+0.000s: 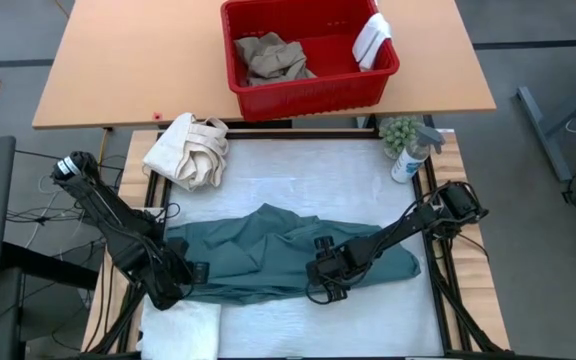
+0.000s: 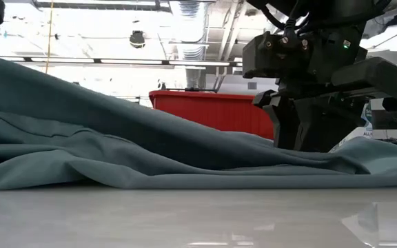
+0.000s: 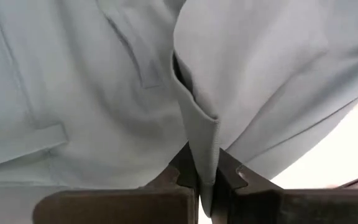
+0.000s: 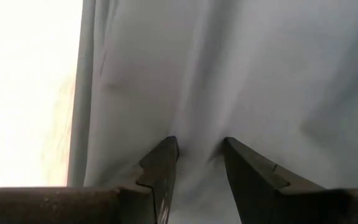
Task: Fold Laundry from Bin
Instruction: Fold the blue pants
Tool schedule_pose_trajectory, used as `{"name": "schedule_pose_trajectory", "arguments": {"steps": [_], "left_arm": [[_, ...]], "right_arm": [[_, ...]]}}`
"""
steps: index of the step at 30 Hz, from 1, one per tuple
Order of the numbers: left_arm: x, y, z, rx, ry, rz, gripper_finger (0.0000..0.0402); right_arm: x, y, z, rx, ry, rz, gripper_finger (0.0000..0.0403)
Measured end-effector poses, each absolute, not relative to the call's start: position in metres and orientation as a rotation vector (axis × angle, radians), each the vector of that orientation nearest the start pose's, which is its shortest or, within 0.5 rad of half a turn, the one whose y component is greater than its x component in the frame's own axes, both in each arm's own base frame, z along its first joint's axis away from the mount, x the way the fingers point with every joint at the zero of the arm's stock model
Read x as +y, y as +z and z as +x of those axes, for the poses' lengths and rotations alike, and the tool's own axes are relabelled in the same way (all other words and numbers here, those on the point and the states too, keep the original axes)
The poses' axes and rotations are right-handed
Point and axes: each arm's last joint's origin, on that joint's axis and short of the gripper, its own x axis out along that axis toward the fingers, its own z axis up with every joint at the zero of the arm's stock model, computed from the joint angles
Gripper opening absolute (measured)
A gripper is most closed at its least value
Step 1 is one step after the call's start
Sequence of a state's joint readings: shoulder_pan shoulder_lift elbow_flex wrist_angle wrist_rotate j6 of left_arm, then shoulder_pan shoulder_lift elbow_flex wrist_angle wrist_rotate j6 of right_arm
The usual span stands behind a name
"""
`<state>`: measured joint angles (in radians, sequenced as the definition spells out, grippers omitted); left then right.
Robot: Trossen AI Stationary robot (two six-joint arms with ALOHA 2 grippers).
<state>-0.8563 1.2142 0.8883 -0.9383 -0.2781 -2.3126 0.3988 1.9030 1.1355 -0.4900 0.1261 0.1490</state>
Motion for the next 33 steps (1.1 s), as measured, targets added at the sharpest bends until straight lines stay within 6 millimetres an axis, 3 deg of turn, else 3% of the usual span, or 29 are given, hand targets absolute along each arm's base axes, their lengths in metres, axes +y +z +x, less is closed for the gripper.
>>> {"name": "schedule_pose_trajectory", "arguments": {"steps": [10, 21, 24, 29, 33], "left_arm": [[-0.152, 0.231, 0.142, 1.007, 0.843, -1.198, 0.0015], [-0.159, 0.232, 0.139, 1.064, 0.794, -1.213, 0.0174], [-0.154, 0.24, 0.137, 0.895, 0.809, -1.292, 0.0209], [-0.134, 0.279, 0.134, 0.438, 0.674, -1.36, 0.0227], [-0.107, 0.288, 0.136, 0.532, 0.675, -1.218, 0.0228]], "right_arm": [[0.134, 0.133, 0.327, 1.225, 0.145, -0.197, 0.0164], [0.13, 0.119, 0.319, 1.222, 0.159, -0.167, 0.0164], [0.128, 0.121, 0.321, 1.203, 0.167, -0.156, 0.0164], [0.127, 0.121, 0.321, 1.206, 0.168, -0.147, 0.0164], [0.127, 0.121, 0.321, 1.203, 0.17, -0.146, 0.0164]]}}
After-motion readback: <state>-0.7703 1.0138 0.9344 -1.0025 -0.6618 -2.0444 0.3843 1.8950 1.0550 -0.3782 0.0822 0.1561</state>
